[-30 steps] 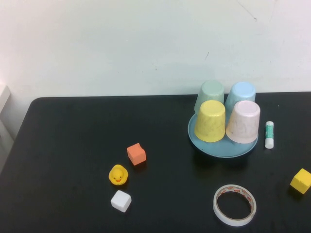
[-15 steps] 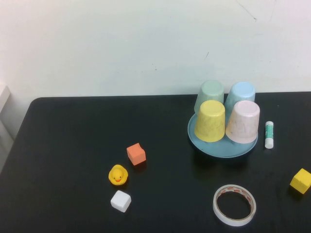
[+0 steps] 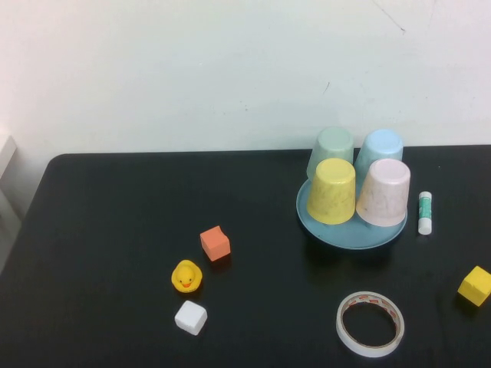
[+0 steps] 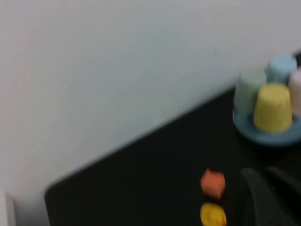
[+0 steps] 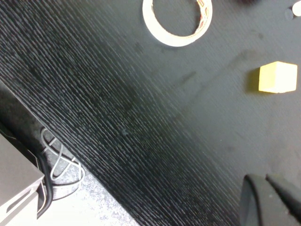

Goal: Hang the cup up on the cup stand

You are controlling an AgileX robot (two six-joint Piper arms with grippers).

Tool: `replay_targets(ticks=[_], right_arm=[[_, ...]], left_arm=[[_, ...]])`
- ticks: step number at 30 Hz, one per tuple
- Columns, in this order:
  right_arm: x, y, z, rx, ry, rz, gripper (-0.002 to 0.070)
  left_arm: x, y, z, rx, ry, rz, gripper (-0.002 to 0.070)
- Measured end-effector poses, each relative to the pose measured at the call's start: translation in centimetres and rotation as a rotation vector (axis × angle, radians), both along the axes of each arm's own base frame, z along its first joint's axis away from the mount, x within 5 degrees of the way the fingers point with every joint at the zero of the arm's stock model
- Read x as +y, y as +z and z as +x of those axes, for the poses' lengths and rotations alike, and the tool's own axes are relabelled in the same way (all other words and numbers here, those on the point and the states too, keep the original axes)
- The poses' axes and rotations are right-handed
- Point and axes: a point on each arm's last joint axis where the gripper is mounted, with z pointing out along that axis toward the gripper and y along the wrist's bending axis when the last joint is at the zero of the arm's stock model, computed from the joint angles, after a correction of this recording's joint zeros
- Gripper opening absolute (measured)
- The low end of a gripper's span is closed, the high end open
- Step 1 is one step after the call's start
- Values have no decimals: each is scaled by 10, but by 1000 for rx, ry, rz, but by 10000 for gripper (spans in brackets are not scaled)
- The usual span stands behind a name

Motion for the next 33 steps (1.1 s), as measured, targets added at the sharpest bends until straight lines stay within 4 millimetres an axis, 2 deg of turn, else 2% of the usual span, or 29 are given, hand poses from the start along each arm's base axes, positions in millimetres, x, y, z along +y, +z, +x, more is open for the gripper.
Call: replay_targets(ticks=[7,12,16,25,33], right_arm=[[0,0,0,0,0,0,-1],[0,0,0,0,0,0,-1],[0,0,0,0,0,0,-1],[0,0,0,0,0,0,-1],[0,0,0,0,0,0,-1]], left_arm=[[-2,-67,2,208,7,110,0],[-4,-98,5,305,51,68,0],[2,-112,3,210,94,-60,0],[28,-154,-16,-225,214,-280,0],[42,-226,-34,-273,376,-406,0]])
